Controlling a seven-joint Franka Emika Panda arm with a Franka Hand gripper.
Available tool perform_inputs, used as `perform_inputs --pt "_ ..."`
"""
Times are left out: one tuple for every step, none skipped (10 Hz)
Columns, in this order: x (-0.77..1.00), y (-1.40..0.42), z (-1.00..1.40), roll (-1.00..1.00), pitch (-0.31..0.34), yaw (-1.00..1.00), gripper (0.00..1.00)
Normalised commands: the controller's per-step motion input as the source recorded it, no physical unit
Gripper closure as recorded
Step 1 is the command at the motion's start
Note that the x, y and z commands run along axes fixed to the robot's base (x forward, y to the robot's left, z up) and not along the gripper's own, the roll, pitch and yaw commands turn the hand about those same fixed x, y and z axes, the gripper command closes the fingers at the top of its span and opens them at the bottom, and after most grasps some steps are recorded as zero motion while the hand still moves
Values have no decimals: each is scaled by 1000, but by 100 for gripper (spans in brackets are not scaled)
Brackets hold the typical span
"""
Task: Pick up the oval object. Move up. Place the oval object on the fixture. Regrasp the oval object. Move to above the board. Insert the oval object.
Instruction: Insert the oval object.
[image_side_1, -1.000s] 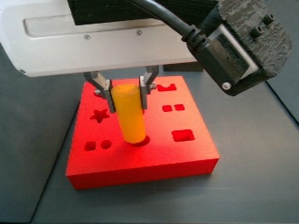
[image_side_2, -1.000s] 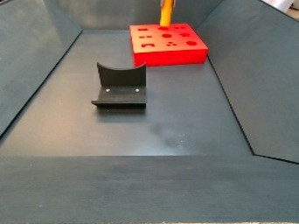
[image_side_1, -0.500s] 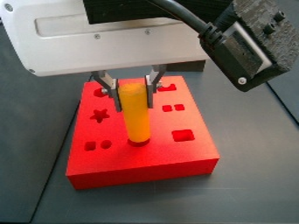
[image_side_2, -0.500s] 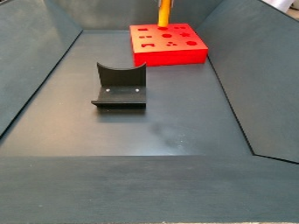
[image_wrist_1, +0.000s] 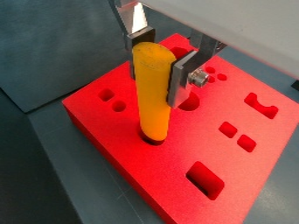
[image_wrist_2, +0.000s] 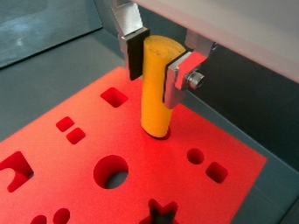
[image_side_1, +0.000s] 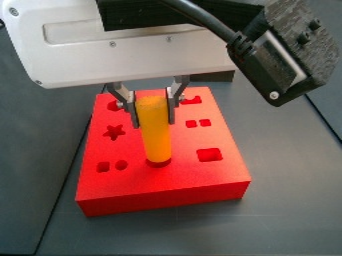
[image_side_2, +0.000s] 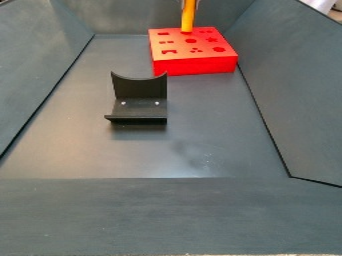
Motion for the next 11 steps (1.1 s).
perform_inputs --pt "0 -131 -126 106 -1 63 100" --pt "0 -174 -114 110 0 71 100" --pt "0 -146 -103 90 -1 69 100" --pt "0 -126 -103 81 -14 69 100" --pt "0 -103 -131 81 -37 71 100" --pt "0 0 -229 103 -37 137 100" --pt "0 0 -254 119 -44 146 100" --pt "0 0 -249 119 -43 151 100" --pt "0 0 -211 107 -34 151 100" --pt "51 0 -174 90 -19 149 100" --pt "123 0 -146 79 0 134 100"
